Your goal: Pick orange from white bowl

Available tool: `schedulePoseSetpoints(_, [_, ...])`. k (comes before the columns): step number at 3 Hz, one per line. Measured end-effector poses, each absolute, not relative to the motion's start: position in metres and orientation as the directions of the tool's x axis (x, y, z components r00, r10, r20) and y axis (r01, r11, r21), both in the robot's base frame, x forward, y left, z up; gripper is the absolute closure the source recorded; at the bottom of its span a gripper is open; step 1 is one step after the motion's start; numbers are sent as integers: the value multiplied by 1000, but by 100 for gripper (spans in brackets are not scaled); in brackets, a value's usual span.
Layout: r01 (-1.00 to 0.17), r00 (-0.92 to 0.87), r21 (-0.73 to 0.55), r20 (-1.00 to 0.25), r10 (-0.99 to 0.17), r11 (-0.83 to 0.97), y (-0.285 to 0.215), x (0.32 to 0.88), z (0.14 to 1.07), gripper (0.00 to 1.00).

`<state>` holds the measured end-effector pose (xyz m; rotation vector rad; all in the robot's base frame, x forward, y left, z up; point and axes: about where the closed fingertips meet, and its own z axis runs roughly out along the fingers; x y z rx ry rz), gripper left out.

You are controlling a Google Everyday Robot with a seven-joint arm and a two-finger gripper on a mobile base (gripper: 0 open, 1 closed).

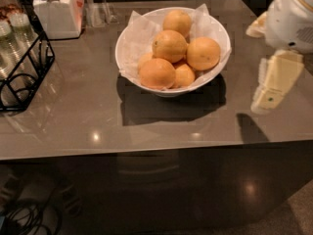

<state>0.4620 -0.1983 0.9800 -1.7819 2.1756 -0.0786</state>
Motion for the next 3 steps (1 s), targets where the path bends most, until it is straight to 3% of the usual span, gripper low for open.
schedulePoseSetpoints(2, [-968, -57, -219, -274, -960, 120, -151, 545, 984, 0])
schedulePoseSetpoints(3, [-962, -50, -244, -288, -956, 123, -147, 553, 990, 0])
